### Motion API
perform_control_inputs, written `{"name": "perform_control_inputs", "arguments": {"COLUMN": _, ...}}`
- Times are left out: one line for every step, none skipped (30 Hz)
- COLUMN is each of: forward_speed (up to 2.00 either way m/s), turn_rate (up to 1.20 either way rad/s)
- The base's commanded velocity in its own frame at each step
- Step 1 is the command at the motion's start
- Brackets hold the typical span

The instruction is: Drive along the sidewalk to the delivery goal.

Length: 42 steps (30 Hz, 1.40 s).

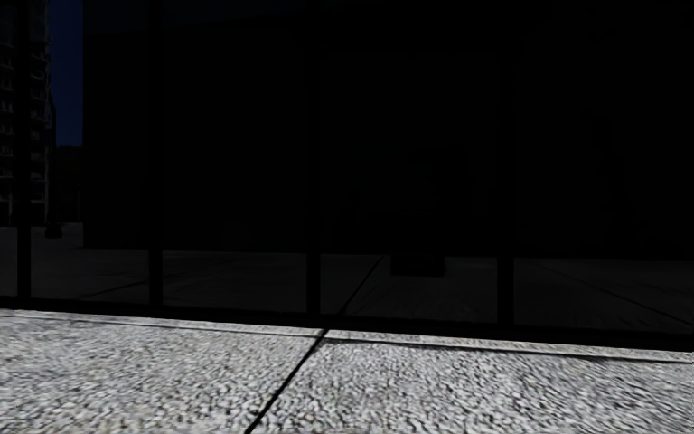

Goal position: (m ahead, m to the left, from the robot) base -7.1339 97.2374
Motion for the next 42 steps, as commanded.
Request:
{"name": "perform_control_inputs", "arguments": {"forward_speed": 0.00, "turn_rate": 0.34}}
{"name": "perform_control_inputs", "arguments": {"forward_speed": 0.00, "turn_rate": 0.12}}
{"name": "perform_control_inputs", "arguments": {"forward_speed": 0.00, "turn_rate": 0.00}}
{"name": "perform_control_inputs", "arguments": {"forward_speed": 0.00, "turn_rate": 0.00}}
{"name": "perform_control_inputs", "arguments": {"forward_speed": 0.00, "turn_rate": 0.00}}
{"name": "perform_control_inputs", "arguments": {"forward_speed": 0.00, "turn_rate": 0.00}}
{"name": "perform_control_inputs", "arguments": {"forward_speed": 0.00, "turn_rate": 0.00}}
{"name": "perform_control_inputs", "arguments": {"forward_speed": 0.00, "turn_rate": 0.00}}
{"name": "perform_control_inputs", "arguments": {"forward_speed": 0.00, "turn_rate": 0.04}}
{"name": "perform_control_inputs", "arguments": {"forward_speed": 0.00, "turn_rate": 0.07}}
{"name": "perform_control_inputs", "arguments": {"forward_speed": 0.00, "turn_rate": 0.07}}
{"name": "perform_control_inputs", "arguments": {"forward_speed": 0.00, "turn_rate": 0.08}}
{"name": "perform_control_inputs", "arguments": {"forward_speed": 0.00, "turn_rate": 0.08}}
{"name": "perform_control_inputs", "arguments": {"forward_speed": 0.00, "turn_rate": 0.14}}
{"name": "perform_control_inputs", "arguments": {"forward_speed": 0.00, "turn_rate": 0.14}}
{"name": "perform_control_inputs", "arguments": {"forward_speed": 0.06, "turn_rate": 0.22}}
{"name": "perform_control_inputs", "arguments": {"forward_speed": 0.16, "turn_rate": 0.31}}
{"name": "perform_control_inputs", "arguments": {"forward_speed": 0.25, "turn_rate": 0.39}}
{"name": "perform_control_inputs", "arguments": {"forward_speed": 0.35, "turn_rate": 0.46}}
{"name": "perform_control_inputs", "arguments": {"forward_speed": 0.44, "turn_rate": 0.49}}
{"name": "perform_control_inputs", "arguments": {"forward_speed": 0.62, "turn_rate": 0.50}}
{"name": "perform_control_inputs", "arguments": {"forward_speed": 0.75, "turn_rate": 0.50}}
{"name": "perform_control_inputs", "arguments": {"forward_speed": 0.79, "turn_rate": 0.51}}
{"name": "perform_control_inputs", "arguments": {"forward_speed": 0.80, "turn_rate": 0.51}}
{"name": "perform_control_inputs", "arguments": {"forward_speed": 0.81, "turn_rate": 0.51}}
{"name": "perform_control_inputs", "arguments": {"forward_speed": 0.81, "turn_rate": 0.51}}
{"name": "perform_control_inputs", "arguments": {"forward_speed": 0.81, "turn_rate": 0.51}}
{"name": "perform_control_inputs", "arguments": {"forward_speed": 0.81, "turn_rate": 0.51}}
{"name": "perform_control_inputs", "arguments": {"forward_speed": 0.81, "turn_rate": 0.52}}
{"name": "perform_control_inputs", "arguments": {"forward_speed": 0.81, "turn_rate": 0.53}}
{"name": "perform_control_inputs", "arguments": {"forward_speed": 0.81, "turn_rate": 0.54}}
{"name": "perform_control_inputs", "arguments": {"forward_speed": 0.81, "turn_rate": 0.54}}
{"name": "perform_control_inputs", "arguments": {"forward_speed": 0.81, "turn_rate": 0.54}}
{"name": "perform_control_inputs", "arguments": {"forward_speed": 0.81, "turn_rate": 0.54}}
{"name": "perform_control_inputs", "arguments": {"forward_speed": 0.81, "turn_rate": 0.54}}
{"name": "perform_control_inputs", "arguments": {"forward_speed": 0.81, "turn_rate": 0.54}}
{"name": "perform_control_inputs", "arguments": {"forward_speed": 0.81, "turn_rate": 0.54}}
{"name": "perform_control_inputs", "arguments": {"forward_speed": 0.81, "turn_rate": 0.54}}
{"name": "perform_control_inputs", "arguments": {"forward_speed": 0.81, "turn_rate": 0.54}}
{"name": "perform_control_inputs", "arguments": {"forward_speed": 0.81, "turn_rate": 0.54}}
{"name": "perform_control_inputs", "arguments": {"forward_speed": 0.81, "turn_rate": 0.55}}
{"name": "perform_control_inputs", "arguments": {"forward_speed": 0.81, "turn_rate": 0.55}}
